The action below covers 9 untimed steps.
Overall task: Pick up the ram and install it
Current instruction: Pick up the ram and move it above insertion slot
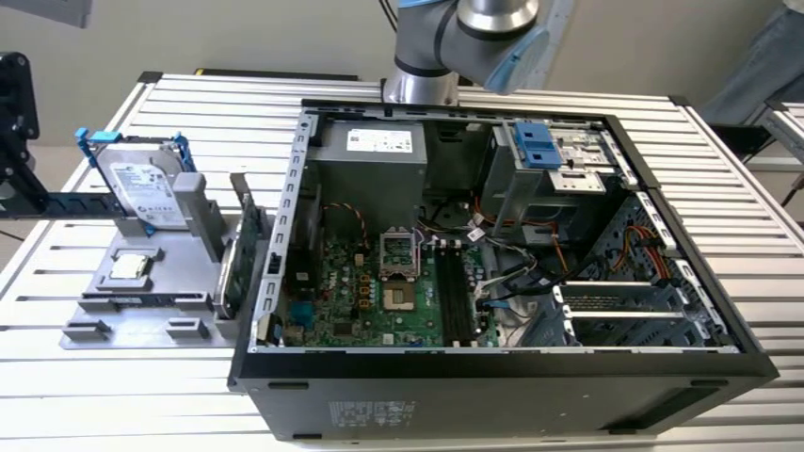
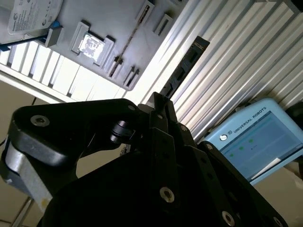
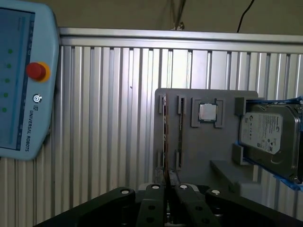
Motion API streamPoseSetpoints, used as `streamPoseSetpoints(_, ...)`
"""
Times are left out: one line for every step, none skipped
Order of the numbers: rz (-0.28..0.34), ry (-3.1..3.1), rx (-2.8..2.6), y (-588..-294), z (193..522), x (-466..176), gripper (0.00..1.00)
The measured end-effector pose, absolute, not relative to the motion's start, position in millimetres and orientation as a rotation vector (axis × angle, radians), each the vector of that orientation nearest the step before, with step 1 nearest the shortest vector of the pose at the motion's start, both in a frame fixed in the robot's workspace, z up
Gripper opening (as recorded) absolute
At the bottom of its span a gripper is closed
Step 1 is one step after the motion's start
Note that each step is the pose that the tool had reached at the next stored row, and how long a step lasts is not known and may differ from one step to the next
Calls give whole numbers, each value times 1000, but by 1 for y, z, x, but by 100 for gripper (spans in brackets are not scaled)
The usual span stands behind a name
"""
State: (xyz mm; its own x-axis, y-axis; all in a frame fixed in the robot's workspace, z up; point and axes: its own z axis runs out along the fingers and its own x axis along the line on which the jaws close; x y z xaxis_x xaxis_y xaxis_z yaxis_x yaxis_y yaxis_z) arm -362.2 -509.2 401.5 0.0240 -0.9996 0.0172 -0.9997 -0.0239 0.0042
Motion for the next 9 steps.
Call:
streamPoseSetpoints(15,-2184,2237,-509,401,-361,0)
streamPoseSetpoints(15,-2184,2237,-509,401,-360,0)
streamPoseSetpoints(15,-2184,2237,-509,401,-359,0)
streamPoseSetpoints(15,-2184,2237,-509,401,-358,0)
streamPoseSetpoints(15,-2184,2237,-509,401,-356,0)
streamPoseSetpoints(15,-2184,2237,-509,401,-355,0)
streamPoseSetpoints(15,-2184,2237,-509,401,-353,0)
streamPoseSetpoints(15,-2184,2237,-509,401,-352,0)
streamPoseSetpoints(15,-2184,2237,-509,401,-350,0)
